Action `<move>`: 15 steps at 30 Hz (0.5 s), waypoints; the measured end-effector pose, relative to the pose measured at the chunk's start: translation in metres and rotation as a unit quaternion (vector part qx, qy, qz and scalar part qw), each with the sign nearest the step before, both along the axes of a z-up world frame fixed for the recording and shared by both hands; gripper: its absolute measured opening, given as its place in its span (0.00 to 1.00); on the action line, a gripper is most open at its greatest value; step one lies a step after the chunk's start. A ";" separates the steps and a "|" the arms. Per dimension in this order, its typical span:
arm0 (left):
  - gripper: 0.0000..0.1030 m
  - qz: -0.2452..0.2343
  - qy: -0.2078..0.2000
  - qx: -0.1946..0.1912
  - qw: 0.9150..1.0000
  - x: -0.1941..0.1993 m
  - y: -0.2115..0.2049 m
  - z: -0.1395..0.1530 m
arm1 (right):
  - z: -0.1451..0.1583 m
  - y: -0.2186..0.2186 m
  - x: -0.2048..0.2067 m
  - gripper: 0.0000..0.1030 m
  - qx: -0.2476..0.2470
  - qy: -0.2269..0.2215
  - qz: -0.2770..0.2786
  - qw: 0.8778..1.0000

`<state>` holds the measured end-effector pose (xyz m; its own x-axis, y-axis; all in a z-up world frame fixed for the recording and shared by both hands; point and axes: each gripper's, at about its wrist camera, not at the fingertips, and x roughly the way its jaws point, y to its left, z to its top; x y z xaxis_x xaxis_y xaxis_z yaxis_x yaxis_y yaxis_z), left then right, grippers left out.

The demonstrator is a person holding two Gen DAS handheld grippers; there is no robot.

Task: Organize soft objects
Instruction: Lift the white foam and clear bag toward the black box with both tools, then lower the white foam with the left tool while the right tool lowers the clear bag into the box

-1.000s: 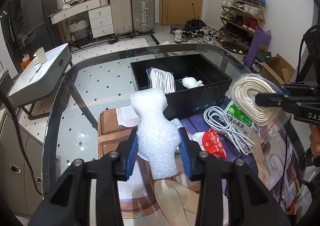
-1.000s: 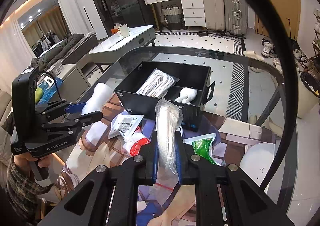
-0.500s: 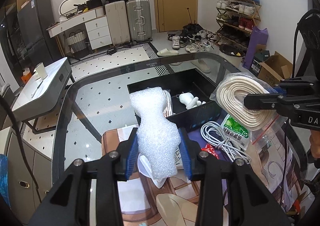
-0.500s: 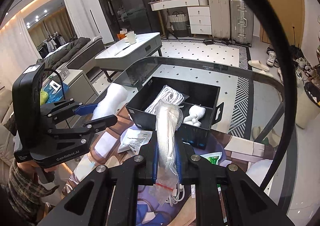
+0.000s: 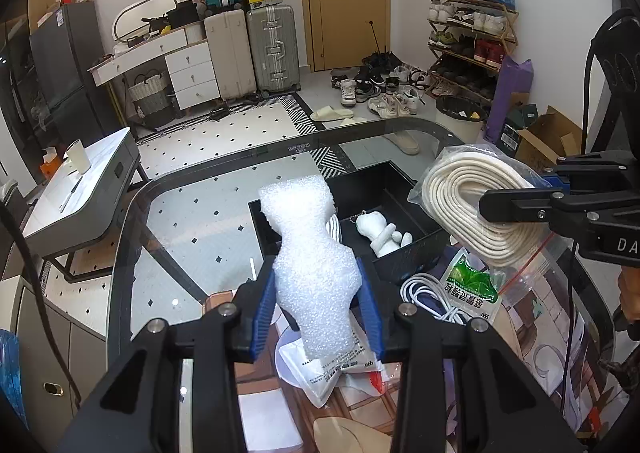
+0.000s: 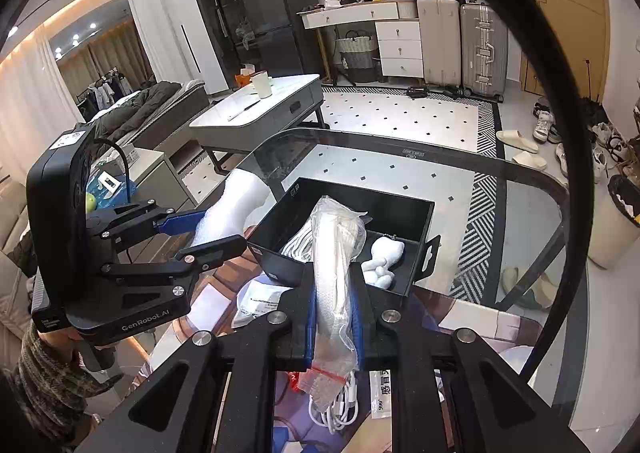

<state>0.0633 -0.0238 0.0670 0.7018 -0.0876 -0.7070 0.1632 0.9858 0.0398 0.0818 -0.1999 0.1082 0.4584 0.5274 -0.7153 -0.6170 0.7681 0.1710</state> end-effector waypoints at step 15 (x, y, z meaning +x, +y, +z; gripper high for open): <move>0.36 -0.001 0.005 0.000 1.000 0.028 0.005 0.000 | 0.004 0.005 0.021 0.14 0.016 0.004 -0.002 1.000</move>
